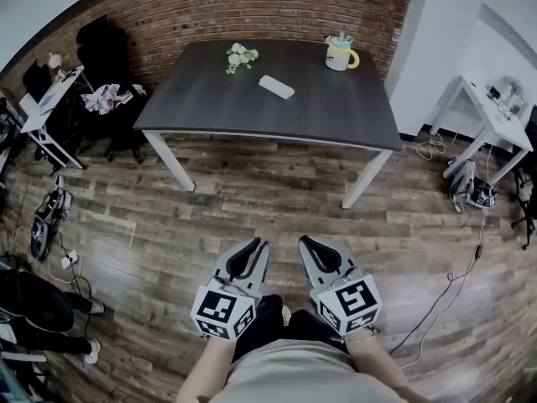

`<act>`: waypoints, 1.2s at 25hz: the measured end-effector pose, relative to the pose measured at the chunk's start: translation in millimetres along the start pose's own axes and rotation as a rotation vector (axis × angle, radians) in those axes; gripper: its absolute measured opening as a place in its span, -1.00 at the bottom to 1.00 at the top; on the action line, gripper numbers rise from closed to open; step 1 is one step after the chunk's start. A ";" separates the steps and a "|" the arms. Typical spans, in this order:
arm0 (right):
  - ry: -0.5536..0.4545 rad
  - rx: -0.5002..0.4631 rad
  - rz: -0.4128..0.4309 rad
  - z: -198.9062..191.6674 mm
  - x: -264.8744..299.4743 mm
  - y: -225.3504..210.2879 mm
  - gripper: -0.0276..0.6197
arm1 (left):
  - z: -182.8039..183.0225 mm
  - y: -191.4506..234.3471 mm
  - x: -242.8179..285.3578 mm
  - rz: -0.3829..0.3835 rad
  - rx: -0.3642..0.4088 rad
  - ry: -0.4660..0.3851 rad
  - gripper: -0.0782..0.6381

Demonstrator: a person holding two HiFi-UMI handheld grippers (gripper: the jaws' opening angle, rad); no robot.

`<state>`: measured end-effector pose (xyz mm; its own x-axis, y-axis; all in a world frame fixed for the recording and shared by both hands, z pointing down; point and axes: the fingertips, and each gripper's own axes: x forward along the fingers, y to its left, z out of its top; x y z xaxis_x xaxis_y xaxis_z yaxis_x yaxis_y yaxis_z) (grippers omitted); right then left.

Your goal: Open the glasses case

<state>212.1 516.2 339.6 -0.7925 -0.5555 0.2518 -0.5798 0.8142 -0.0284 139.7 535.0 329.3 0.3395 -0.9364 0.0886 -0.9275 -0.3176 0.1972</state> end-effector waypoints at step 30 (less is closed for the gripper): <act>-0.002 0.036 -0.082 69.3 264.7 -99.0 -0.49 | 78.5 235.9 171.5 -0.121 -0.008 0.006 -0.44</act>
<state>46.6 276.8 342.0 -0.7426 -0.6201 0.2529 -0.6489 0.7597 -0.0428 -33.2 287.7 314.4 0.4503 -0.8902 0.0695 -0.8782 -0.4275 0.2147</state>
